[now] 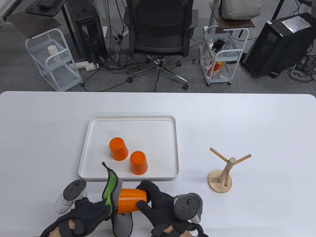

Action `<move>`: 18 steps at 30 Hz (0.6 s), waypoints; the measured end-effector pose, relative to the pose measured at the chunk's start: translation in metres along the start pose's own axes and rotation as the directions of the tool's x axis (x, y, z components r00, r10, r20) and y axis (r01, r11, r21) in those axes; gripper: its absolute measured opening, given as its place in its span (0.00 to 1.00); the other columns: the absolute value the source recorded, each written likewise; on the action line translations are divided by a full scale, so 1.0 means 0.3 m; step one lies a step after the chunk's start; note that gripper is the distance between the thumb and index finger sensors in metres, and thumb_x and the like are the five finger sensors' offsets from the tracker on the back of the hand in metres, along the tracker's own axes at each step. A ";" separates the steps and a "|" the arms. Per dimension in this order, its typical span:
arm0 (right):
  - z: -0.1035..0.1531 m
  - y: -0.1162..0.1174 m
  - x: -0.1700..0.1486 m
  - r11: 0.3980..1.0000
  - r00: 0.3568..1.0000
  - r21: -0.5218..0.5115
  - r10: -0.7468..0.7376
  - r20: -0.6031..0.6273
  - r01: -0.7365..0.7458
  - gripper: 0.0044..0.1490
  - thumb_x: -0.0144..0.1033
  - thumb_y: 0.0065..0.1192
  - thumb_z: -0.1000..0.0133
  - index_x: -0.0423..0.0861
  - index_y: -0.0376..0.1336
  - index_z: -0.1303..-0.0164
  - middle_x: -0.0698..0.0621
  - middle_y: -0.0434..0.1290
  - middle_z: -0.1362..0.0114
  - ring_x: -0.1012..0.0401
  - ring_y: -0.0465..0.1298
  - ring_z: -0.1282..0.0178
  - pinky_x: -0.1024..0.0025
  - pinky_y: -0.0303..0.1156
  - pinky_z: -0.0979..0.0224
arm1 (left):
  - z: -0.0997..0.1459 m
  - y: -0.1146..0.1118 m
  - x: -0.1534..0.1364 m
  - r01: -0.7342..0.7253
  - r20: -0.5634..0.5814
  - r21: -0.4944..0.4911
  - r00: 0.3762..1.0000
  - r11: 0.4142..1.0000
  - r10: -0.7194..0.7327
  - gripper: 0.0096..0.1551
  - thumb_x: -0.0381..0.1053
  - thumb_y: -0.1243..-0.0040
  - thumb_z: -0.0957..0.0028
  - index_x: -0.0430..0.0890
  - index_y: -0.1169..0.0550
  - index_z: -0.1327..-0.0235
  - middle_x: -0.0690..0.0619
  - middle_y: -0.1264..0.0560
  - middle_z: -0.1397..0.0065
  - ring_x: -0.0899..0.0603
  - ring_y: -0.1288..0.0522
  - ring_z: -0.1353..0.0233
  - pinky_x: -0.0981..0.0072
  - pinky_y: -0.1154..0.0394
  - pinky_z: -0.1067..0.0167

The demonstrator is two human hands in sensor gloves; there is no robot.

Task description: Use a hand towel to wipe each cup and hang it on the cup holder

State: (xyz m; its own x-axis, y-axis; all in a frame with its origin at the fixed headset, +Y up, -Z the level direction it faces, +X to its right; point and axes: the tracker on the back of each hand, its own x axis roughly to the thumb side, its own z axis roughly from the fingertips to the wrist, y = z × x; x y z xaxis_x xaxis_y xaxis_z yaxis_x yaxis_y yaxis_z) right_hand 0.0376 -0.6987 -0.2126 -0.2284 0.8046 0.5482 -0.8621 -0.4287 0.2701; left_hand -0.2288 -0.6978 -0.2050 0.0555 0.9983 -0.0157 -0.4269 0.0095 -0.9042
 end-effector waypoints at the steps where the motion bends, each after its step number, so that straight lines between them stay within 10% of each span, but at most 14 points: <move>1: 0.000 0.000 0.000 1.000 1.000 0.001 -0.001 0.001 0.001 0.49 0.61 0.51 0.42 0.37 0.46 0.25 0.35 0.70 0.28 0.48 0.84 0.44 0.46 0.72 0.27 | -0.003 0.000 -0.002 0.003 0.001 -0.004 1.000 1.000 -0.003 0.43 0.67 0.60 0.48 0.57 0.51 0.19 0.58 0.54 0.10 0.32 0.70 0.16 0.25 0.71 0.29; 18: 0.001 0.011 0.005 0.996 0.997 0.040 -0.081 -0.017 0.082 0.50 0.62 0.52 0.43 0.35 0.49 0.27 0.34 0.74 0.33 0.49 0.87 0.51 0.46 0.76 0.31 | -0.052 -0.017 0.019 0.234 -0.069 -0.051 0.969 0.971 -0.237 0.50 0.75 0.46 0.57 0.62 0.44 0.20 0.67 0.51 0.10 0.35 0.73 0.14 0.28 0.76 0.27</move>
State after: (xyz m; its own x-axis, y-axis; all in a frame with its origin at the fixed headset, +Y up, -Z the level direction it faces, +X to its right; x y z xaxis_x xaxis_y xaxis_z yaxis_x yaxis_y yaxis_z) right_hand 0.0345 -0.6991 -0.2106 -0.1656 0.8437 0.5106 -0.8593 -0.3775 0.3450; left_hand -0.2123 -0.6931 -0.2071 0.2170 0.9614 0.1694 -0.3553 0.2394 -0.9036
